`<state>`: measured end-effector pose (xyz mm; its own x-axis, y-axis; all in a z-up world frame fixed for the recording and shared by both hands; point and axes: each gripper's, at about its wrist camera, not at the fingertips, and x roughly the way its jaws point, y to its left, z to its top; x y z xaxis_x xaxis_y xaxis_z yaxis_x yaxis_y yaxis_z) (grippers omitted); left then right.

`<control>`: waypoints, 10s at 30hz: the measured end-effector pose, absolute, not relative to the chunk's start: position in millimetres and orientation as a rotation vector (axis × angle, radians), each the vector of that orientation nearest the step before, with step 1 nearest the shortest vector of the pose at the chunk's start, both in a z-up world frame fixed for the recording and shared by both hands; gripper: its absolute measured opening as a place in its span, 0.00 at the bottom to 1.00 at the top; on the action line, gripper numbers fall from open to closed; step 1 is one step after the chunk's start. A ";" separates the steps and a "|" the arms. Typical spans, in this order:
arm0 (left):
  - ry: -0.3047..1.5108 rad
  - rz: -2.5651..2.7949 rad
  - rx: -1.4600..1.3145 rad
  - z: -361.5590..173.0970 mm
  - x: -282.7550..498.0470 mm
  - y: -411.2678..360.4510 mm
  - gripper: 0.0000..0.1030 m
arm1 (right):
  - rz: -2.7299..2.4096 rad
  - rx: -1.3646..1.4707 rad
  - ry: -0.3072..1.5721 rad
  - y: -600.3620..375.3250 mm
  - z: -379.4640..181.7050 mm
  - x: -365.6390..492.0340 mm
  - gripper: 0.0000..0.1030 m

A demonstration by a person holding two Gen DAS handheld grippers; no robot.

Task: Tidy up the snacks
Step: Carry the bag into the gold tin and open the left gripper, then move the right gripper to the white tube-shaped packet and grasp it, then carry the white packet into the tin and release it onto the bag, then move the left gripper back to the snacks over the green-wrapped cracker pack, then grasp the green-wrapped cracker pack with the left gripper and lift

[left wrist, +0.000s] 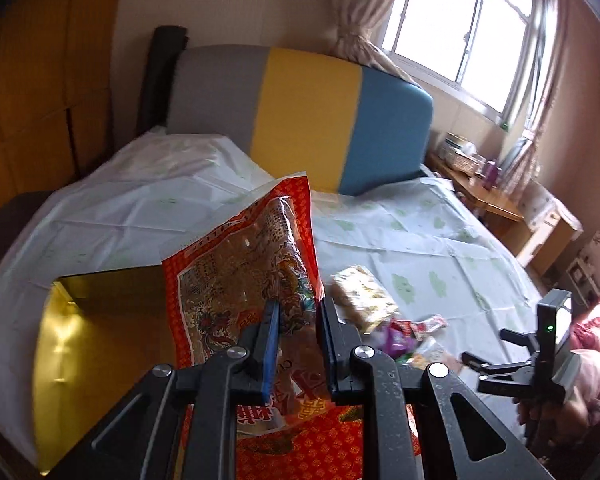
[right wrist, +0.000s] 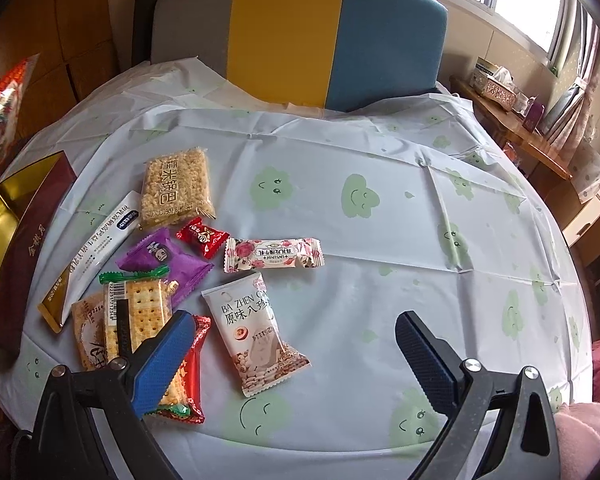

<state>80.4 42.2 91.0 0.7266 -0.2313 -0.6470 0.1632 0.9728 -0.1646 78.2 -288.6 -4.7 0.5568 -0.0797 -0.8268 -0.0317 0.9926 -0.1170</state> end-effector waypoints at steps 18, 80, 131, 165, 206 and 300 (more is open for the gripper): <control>0.843 -0.032 0.024 7.4 120.1 70.0 0.03 | -0.048 -0.131 0.986 -287.4 -6.3 76.1 0.99; 0.929 -0.006 -0.096 -28.0 34.2 77.7 0.31 | 0.214 0.012 1.126 -218.1 -31.9 120.4 0.86; 0.932 0.138 -0.170 -29.8 -4.3 127.3 0.35 | 0.401 0.042 0.984 -119.5 3.5 87.5 0.25; 0.920 0.216 -0.185 -30.4 -3.9 145.4 0.35 | 0.635 -0.219 1.015 20.2 -32.0 68.1 0.34; 0.907 0.179 -0.123 -24.6 -1.3 121.9 0.35 | 0.185 -0.063 0.993 -240.9 3.5 79.0 0.49; 1.181 -0.400 0.124 -63.5 112.0 -163.8 0.66 | -0.089 0.268 1.195 -343.4 -31.1 99.6 0.54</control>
